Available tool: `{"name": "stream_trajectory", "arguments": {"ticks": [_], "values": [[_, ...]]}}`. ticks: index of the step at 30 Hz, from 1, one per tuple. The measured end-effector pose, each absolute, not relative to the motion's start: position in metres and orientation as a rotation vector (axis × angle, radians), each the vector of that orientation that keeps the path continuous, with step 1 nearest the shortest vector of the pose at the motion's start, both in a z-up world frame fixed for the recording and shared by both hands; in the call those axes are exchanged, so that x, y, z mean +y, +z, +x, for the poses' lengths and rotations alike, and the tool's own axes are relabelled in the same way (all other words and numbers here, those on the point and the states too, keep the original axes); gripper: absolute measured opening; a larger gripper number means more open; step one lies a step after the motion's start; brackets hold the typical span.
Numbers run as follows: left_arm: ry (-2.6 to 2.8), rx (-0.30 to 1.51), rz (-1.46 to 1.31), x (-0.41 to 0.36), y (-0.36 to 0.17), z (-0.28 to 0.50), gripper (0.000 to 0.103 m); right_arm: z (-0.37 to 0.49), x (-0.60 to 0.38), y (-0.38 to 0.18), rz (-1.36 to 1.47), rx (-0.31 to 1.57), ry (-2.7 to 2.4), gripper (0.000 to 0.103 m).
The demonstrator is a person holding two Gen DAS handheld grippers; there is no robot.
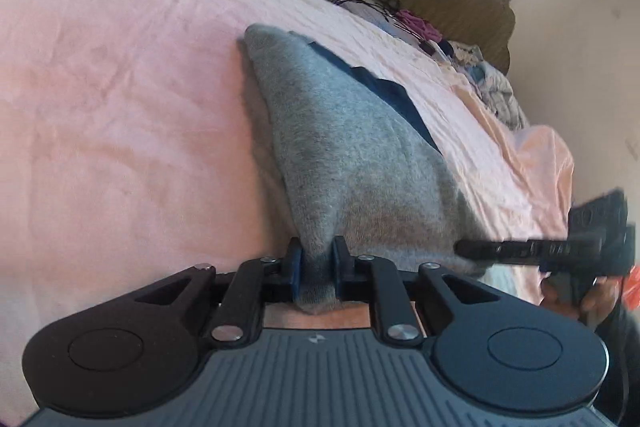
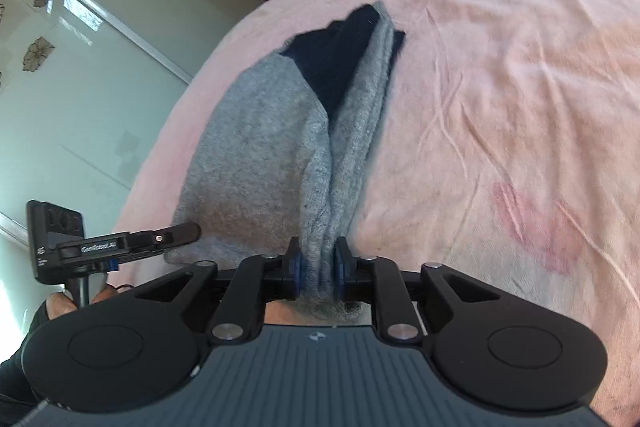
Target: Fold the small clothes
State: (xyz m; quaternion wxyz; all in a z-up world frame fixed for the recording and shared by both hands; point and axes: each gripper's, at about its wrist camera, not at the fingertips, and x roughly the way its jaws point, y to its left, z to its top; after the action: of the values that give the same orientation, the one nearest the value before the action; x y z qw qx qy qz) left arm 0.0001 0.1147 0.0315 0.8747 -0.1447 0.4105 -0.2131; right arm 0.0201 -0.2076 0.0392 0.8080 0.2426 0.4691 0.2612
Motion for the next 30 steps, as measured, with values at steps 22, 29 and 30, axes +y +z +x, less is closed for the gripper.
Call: {"name": "stream_trajectory", "arguments": {"ticks": [22,29,30], "values": [[-0.317,0.654,0.133,0.065,0.03,-0.034,0.007,0.02,-0.201,0.067,0.472,0.969,0.575,0.017],[-0.338,0.701,0.108,0.078,0.033,-0.042,0.009,0.013,-0.21,0.049,0.503,0.992,0.572,0.026],[-0.373,0.695,0.095,0.081,0.04,-0.048,0.009,0.011,-0.213,0.055,0.518,0.971,0.579,0.033]]}}
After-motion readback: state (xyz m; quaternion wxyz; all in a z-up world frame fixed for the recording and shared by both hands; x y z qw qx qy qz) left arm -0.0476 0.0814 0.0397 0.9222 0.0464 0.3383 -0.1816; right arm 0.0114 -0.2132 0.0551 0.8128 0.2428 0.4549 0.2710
